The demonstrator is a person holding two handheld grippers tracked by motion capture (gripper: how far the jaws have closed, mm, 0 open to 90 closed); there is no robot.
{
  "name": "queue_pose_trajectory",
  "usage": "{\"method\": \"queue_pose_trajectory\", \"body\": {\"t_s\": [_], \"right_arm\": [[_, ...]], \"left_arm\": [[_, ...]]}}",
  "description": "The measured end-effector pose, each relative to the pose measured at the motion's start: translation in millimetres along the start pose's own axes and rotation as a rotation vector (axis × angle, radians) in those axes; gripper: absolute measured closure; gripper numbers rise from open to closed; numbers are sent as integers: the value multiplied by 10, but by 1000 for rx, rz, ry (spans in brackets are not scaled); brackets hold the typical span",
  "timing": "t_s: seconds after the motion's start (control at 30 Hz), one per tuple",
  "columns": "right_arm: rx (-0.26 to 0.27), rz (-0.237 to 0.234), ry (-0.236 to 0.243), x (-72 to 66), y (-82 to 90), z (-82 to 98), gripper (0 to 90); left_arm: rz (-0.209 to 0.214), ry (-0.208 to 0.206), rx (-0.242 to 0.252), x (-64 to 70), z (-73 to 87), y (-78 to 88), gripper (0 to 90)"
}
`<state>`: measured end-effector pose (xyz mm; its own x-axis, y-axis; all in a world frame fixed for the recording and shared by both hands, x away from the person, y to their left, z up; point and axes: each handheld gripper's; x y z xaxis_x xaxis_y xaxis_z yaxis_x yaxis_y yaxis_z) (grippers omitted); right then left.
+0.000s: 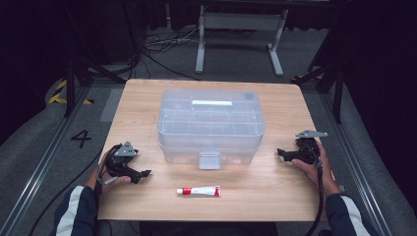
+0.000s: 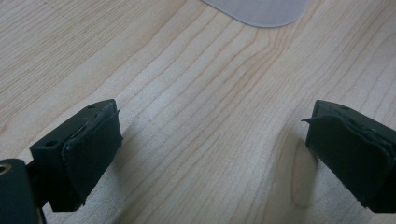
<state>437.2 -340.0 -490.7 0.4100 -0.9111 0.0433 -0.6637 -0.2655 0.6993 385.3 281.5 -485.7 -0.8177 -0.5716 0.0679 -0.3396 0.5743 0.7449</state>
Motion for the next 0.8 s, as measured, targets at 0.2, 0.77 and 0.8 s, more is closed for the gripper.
{"method": "queue_pose_trajectory", "body": {"t_s": [0.2, 0.77, 0.8], "right_arm": [[-1, -10, 9, 10, 2, 1, 51], [39, -63, 48, -43, 113, -56, 226], [49, -65, 55, -64, 148, -79, 227]], "left_arm": [[-3, 3, 0, 4, 1, 0, 36], [-5, 6, 1, 7, 7, 4, 37], [-4, 6, 0, 7, 7, 5, 37]]}}
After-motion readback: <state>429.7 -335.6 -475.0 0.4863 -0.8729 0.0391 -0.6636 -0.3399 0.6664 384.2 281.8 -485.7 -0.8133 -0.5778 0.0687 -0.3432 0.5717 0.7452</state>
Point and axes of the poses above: each handheld gripper's, and its own axes: y roughly backward along the jaws, z roughly out of its underside, x roughly to its right, and after that the axes turned 4 degrees about z, right-handed
